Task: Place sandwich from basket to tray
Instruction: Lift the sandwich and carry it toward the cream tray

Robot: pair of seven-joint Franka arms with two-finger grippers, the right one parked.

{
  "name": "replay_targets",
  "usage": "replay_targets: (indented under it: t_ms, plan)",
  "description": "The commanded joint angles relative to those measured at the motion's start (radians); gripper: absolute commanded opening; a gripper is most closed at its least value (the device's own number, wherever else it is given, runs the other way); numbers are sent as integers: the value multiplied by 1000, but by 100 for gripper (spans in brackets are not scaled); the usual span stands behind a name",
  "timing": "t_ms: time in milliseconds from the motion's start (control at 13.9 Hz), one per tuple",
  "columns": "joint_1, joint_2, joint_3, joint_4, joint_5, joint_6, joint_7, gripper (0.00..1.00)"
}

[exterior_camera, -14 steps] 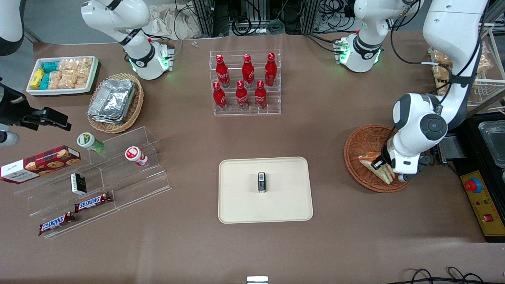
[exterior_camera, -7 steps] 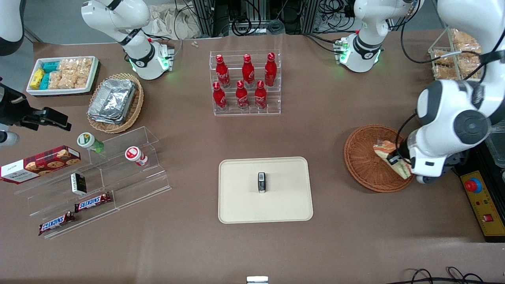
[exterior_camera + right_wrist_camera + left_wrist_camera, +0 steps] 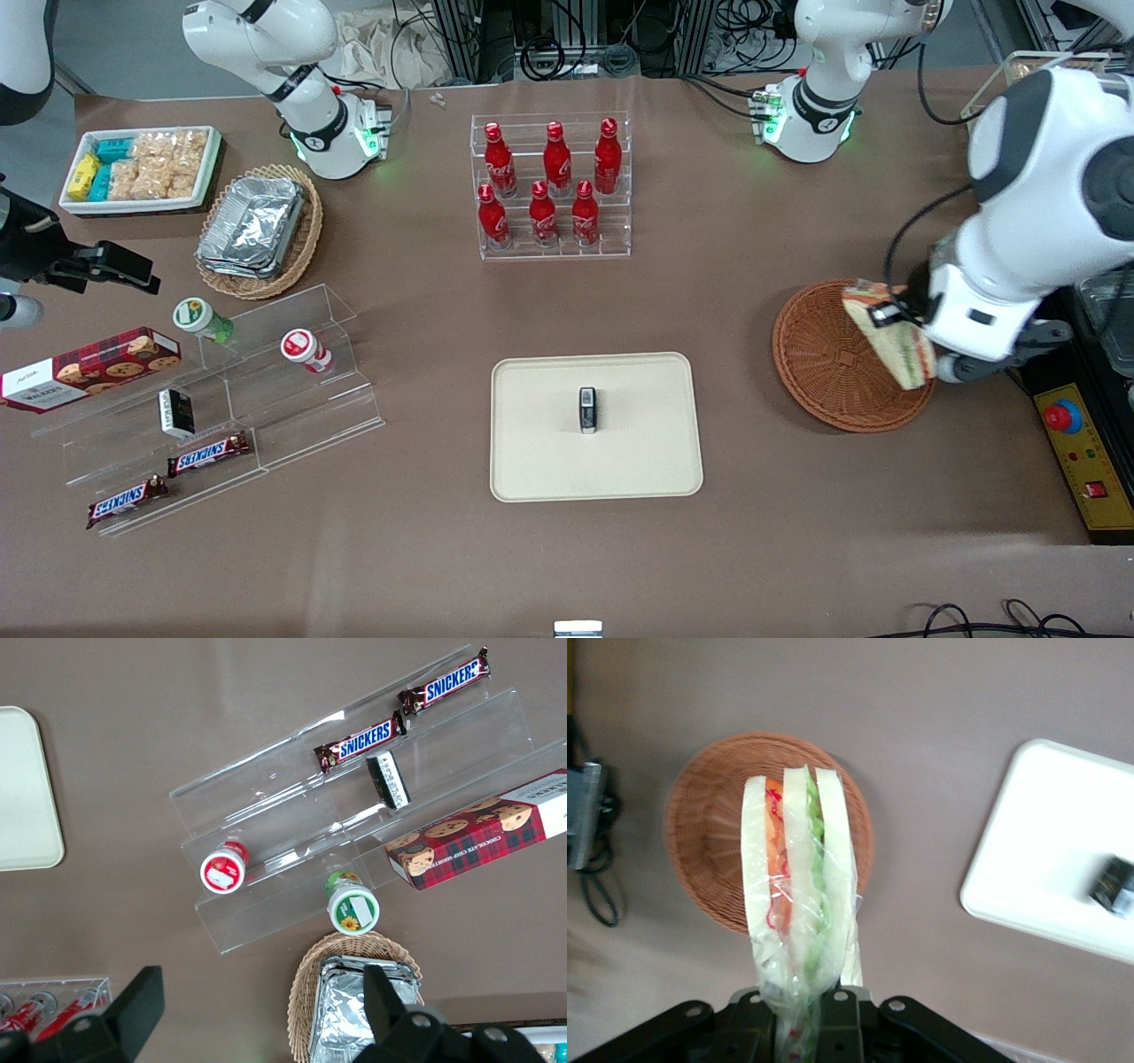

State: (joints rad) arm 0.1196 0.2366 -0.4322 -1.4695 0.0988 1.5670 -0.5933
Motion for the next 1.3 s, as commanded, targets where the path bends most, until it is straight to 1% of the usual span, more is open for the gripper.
replay_targets:
  t_ms: [0,72,288,360,432,649,793,1009,1081,1153,1225]
  plan:
    - [-1,97,-100,46,1,1,16,0]
    - [-8,143,-140,44,7,54,3,0]
    - [-86,301,-151,46,19,246,-5,0]
    - [-128,346,-146,44,54,316,-8,0]
    - [-153,398,-143,46,106,376,-23,0]
    - [-185,525,-143,46,249,511,-130,0]
    - [-196,582,-139,49,303,577,-149,0]
    - [-201,607,-138,52,323,582,-148,0]
    - [-202,612,-138,52,326,582,-149,9]
    - [-202,619,-138,52,326,581,-148,25]
    - [-202,621,-138,52,326,581,-149,46]
